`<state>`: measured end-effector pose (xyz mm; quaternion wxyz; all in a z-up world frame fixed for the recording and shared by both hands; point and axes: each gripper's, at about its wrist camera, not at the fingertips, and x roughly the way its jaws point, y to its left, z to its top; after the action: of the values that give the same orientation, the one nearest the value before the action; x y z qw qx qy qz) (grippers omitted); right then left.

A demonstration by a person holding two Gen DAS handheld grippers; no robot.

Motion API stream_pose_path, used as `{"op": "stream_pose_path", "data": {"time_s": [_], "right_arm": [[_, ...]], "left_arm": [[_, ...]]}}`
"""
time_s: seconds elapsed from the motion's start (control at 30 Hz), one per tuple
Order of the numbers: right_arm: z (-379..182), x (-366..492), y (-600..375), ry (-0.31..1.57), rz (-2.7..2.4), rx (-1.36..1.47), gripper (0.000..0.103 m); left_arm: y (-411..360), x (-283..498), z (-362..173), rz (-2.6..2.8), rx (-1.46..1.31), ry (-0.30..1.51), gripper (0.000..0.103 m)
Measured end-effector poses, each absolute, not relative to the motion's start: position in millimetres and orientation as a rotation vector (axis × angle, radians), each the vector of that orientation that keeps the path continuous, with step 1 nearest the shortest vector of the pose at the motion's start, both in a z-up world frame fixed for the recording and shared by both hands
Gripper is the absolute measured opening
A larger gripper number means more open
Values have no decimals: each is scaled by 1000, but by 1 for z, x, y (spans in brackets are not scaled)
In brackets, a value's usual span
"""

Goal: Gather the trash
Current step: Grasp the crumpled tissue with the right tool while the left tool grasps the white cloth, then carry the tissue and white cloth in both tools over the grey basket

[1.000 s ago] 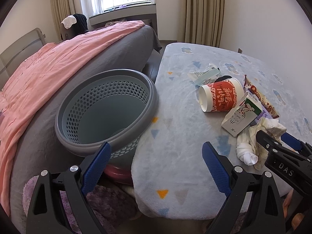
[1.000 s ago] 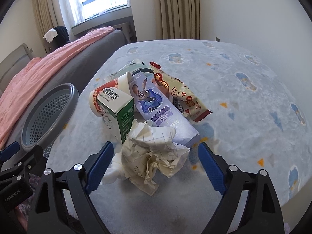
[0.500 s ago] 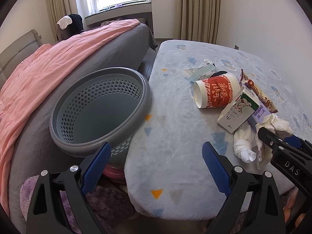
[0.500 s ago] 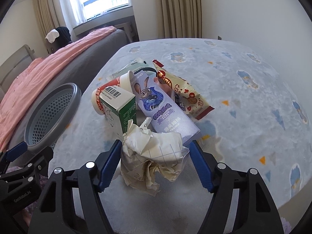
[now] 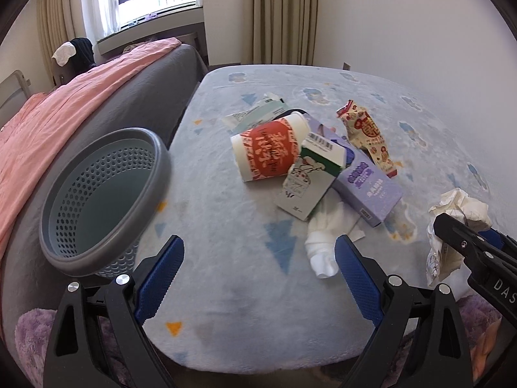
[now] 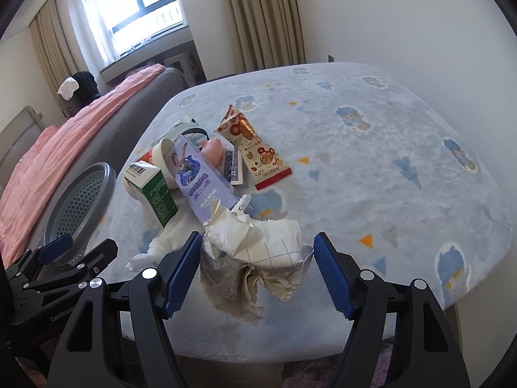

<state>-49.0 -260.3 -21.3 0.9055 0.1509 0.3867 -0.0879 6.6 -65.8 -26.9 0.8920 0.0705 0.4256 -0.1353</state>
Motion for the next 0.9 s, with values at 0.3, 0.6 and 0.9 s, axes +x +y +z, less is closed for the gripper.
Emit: {"op": "stream_pose_path", "data": {"time_s": [0.3,0.6,0.9], "right_arm": [[-24,-60,-286,767,-176,402,69],[-20,-66,-291,740,-159,427,69],[-20,-67,-289,742,-156,421,69]], "left_arm": [[-104,14,-50,-313,198,925,90],[-122,24,-65,-309,221,936,88],[-118,19,-75,-338,226,994,30]]}}
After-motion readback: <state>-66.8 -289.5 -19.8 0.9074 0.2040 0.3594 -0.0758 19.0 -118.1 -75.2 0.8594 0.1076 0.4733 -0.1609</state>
